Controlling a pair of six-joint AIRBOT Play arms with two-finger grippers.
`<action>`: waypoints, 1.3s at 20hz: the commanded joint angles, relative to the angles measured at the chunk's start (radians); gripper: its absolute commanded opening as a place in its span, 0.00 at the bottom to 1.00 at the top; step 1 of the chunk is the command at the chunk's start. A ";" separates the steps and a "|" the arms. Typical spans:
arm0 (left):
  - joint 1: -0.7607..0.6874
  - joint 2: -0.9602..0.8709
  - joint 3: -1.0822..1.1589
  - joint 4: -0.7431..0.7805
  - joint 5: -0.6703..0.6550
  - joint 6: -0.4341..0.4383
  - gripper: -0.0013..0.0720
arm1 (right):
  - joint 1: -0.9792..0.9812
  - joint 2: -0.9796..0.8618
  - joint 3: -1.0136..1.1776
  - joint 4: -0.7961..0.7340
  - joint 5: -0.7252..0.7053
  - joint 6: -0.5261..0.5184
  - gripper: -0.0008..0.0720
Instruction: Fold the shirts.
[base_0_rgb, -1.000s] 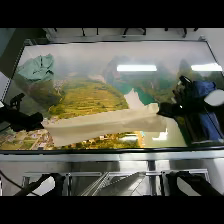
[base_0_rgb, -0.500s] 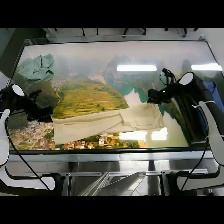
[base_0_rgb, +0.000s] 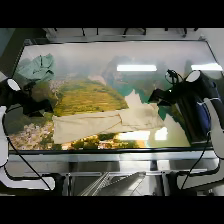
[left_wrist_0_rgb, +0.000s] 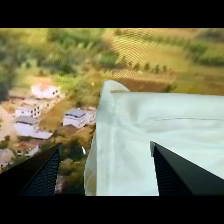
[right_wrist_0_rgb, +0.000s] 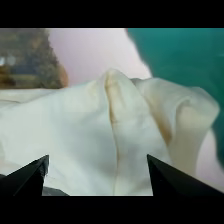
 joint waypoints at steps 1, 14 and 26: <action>0.000 0.108 0.078 -0.005 0.000 -0.062 0.82 | -0.119 -0.007 0.001 0.003 0.127 -0.074 0.98; -0.187 0.310 0.093 -0.005 -0.044 -0.031 0.04 | -0.184 -0.292 -0.067 0.288 0.165 -0.271 0.98; -0.381 0.126 0.070 -0.058 0.043 -0.032 0.04 | -0.069 0.011 -0.121 0.186 0.136 -0.210 0.04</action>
